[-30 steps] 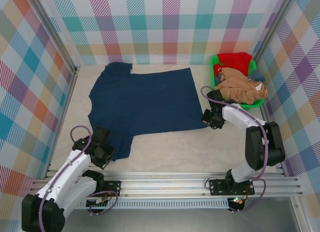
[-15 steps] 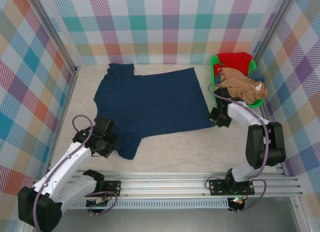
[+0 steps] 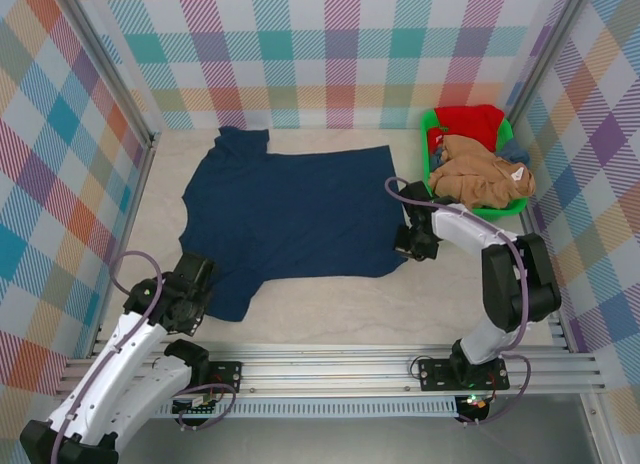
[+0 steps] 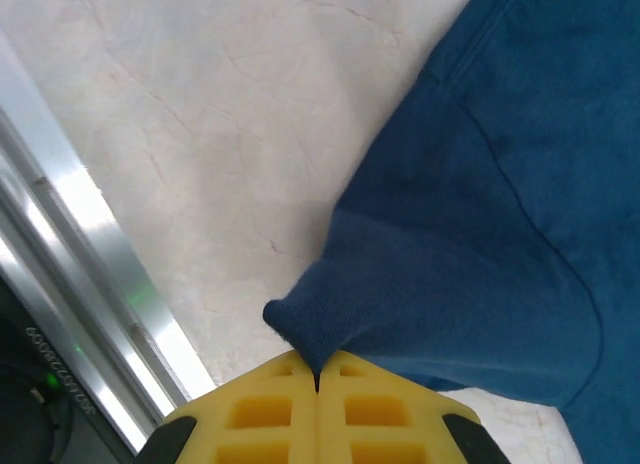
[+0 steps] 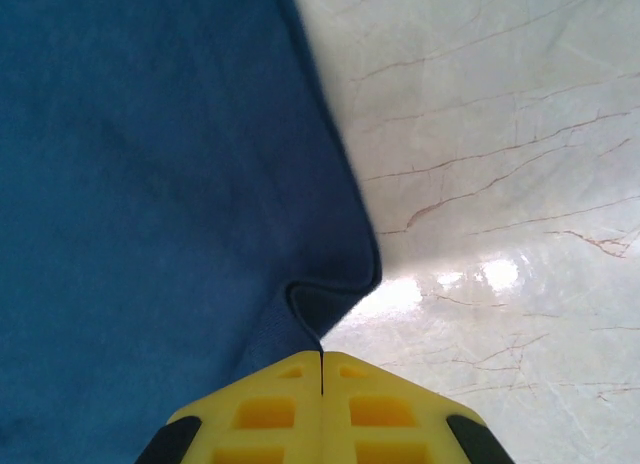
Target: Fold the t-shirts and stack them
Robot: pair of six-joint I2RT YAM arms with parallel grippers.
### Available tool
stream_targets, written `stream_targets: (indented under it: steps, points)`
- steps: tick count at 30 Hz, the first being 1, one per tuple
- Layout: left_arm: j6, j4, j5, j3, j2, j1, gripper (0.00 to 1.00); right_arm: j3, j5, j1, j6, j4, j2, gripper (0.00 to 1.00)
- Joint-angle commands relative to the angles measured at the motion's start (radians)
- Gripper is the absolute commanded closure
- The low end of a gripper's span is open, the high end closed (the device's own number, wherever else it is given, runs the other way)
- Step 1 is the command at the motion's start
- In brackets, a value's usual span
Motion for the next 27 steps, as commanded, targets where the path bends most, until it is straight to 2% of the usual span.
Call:
stream_targets:
  steps: [1, 9, 14, 15, 16, 18, 20, 22, 24, 27]
  points:
    - [-0.035, 0.011, 0.018, -0.057, 0.022, -0.006, 1.00, 0.025, 0.029, -0.006, -0.017, -0.034, 0.015, 1.00]
    - [0.062, 0.122, 0.022, -0.078, 0.136, -0.006, 1.00, 0.055, 0.102, -0.083, -0.042, -0.060, 0.022, 1.00]
    - [0.090, 0.097, -0.034, -0.071, 0.169, -0.006, 1.00, 0.058, 0.065, -0.107, -0.061, -0.055, 0.027, 1.00]
    - [0.093, 0.097, -0.031, -0.072, 0.166, -0.005, 0.94, 0.054, 0.046, -0.104, -0.060, -0.054, 0.025, 0.97]
    - [0.095, 0.096, -0.024, -0.072, 0.165, -0.006, 0.83, 0.048, 0.041, -0.100, -0.053, -0.058, 0.022, 0.92]
    - [0.096, 0.076, -0.002, -0.050, 0.157, -0.006, 0.63, 0.031, 0.034, -0.093, -0.033, -0.073, 0.002, 0.77]
    - [0.119, 0.045, -0.011, 0.010, 0.152, -0.006, 0.54, 0.018, 0.039, -0.092, -0.010, -0.095, -0.037, 0.66]
    - [0.147, 0.022, -0.053, 0.100, 0.163, -0.003, 0.53, 0.010, 0.047, -0.091, 0.000, -0.109, -0.094, 0.58]
    - [0.218, 0.065, -0.059, 0.179, 0.212, 0.035, 0.54, 0.017, 0.039, -0.086, -0.004, -0.109, -0.141, 0.56]
    - [0.303, 0.182, 0.071, 0.228, 0.351, 0.158, 0.57, 0.043, 0.002, -0.067, -0.011, -0.090, -0.133, 0.62]
